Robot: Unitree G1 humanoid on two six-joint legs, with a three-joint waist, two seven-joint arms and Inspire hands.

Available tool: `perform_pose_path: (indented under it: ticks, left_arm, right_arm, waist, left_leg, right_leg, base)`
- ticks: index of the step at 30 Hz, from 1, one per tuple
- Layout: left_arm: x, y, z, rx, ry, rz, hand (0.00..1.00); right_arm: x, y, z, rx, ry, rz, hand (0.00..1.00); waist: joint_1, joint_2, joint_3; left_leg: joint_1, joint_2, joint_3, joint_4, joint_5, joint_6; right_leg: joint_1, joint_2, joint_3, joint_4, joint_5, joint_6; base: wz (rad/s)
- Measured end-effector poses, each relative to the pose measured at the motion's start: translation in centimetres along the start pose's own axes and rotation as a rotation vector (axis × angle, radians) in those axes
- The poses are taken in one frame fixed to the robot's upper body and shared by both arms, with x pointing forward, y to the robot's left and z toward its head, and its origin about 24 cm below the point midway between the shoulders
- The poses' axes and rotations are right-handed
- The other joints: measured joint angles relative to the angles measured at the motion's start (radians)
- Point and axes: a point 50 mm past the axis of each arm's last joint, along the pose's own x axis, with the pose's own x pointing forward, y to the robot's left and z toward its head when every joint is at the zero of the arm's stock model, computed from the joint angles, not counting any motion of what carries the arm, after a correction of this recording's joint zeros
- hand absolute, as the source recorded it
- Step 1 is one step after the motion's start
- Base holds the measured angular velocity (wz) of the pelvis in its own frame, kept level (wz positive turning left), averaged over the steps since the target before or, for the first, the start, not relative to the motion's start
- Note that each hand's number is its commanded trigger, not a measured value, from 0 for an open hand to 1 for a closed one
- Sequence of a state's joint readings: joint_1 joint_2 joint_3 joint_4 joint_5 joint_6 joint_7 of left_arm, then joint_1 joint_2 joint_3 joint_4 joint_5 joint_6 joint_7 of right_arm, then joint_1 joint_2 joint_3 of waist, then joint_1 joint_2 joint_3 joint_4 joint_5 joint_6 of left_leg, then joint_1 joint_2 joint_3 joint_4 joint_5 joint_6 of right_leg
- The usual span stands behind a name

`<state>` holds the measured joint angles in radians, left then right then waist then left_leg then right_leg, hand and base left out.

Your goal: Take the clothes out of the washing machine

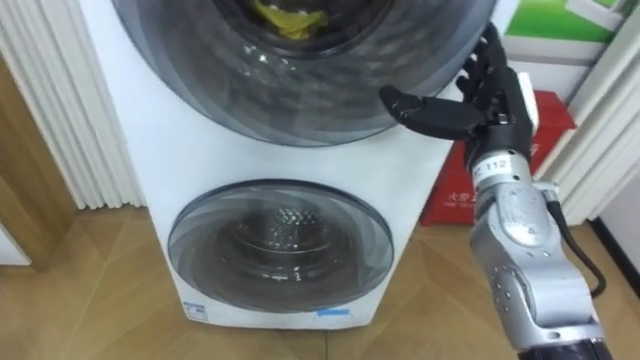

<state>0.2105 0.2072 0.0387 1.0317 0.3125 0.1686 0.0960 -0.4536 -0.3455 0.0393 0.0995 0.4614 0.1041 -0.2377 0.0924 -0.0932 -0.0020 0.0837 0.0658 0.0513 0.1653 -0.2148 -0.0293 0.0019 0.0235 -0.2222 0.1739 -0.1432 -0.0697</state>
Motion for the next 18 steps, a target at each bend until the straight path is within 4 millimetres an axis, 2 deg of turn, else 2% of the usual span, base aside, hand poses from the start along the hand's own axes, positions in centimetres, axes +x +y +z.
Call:
perform_pose_path:
  ticks: [5, 12, 18]
  left_arm:
    - [0.0, 0.2, -0.1, 0.009, 0.01, 0.009, 0.0]
    - [0.0, 0.0, -0.1, 0.03, 0.006, 0.019, 0.0]
    - [0.1, 0.0, 0.8, 0.04, -0.036, 0.019, 0.0]
  right_arm:
    - [-0.2, 0.9, 0.4, 0.002, -0.001, 0.035, 0.0]
    - [-1.0, 3.3, 0.8, 0.022, -0.013, 0.113, 0.0]
    - [-3.3, 3.2, 0.3, 0.034, -0.015, 0.127, 0.0]
  waist:
    - [0.003, 0.004, -0.0025]
    - [-0.001, 0.015, -0.0067]
    - [-0.006, 0.022, -0.009]
  left_leg:
    - [-0.001, 0.009, 0.004, -0.001, 0.0, 0.0]
    - [0.01, 0.015, 0.005, -0.003, 0.0, -0.001]
    - [0.027, 0.015, 0.029, -0.017, 0.0, -0.001]
  right_leg:
    - [-0.016, 0.006, -0.004, 0.014, 0.002, -0.003]
    - [-0.028, 0.016, -0.004, 0.012, 0.011, -0.018]
    - [-0.02, 0.015, -0.003, 0.012, 0.011, -0.018]
  base:
    - [-0.15]
    - [-0.25]
    - [-0.04]
